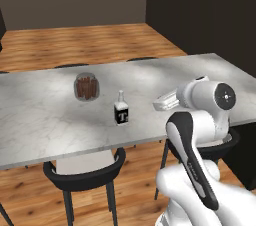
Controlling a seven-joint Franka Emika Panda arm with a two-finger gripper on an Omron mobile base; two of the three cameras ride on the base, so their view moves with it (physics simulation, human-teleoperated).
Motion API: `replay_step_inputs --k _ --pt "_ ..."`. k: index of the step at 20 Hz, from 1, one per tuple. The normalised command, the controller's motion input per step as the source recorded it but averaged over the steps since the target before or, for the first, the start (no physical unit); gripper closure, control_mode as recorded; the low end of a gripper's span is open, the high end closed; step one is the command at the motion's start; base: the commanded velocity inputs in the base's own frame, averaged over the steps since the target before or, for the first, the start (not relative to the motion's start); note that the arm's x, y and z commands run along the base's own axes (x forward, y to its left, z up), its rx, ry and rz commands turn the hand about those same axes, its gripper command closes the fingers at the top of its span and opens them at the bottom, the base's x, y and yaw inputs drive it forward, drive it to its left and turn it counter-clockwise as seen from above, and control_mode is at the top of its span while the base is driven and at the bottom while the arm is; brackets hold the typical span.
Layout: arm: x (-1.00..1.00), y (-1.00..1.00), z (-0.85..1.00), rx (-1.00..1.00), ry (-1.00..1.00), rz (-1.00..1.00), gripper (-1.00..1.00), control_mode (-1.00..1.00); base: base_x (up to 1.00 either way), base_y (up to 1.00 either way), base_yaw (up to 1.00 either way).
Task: Open the cabinet directly in front. Then move the liquor and the mug to the dining counter with the jar on it.
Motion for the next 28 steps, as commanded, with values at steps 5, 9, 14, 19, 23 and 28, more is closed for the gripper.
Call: replay_step_inputs --k 5,9,14,19,23,28 --pt "-0.08 0.0 0.0 0.0 -0.16 0.0 -1.0 -1.0 0.0 0.0 0.0" --pt "-0.23 0.0 0.0 0.0 -0.09 0.0 -1.0 1.0 -0.46 0.0 0.03" --pt "0.0 0.0 0.0 0.0 0.0 0.0 -1.0 1.0 -1.0 0.13 0.13" --pt "0.0 0.0 0.0 0.0 0.0 0.0 -1.0 1.0 -0.95 0.91 0.21" --pt "0.0 0.0 0.0 0.0 0.0 0.0 -1.0 1.0 -0.65 1.0 0.14" --pt "0.0 0.0 0.0 0.0 0.0 0.0 -1.0 1.0 -0.4 1.0 0.04"
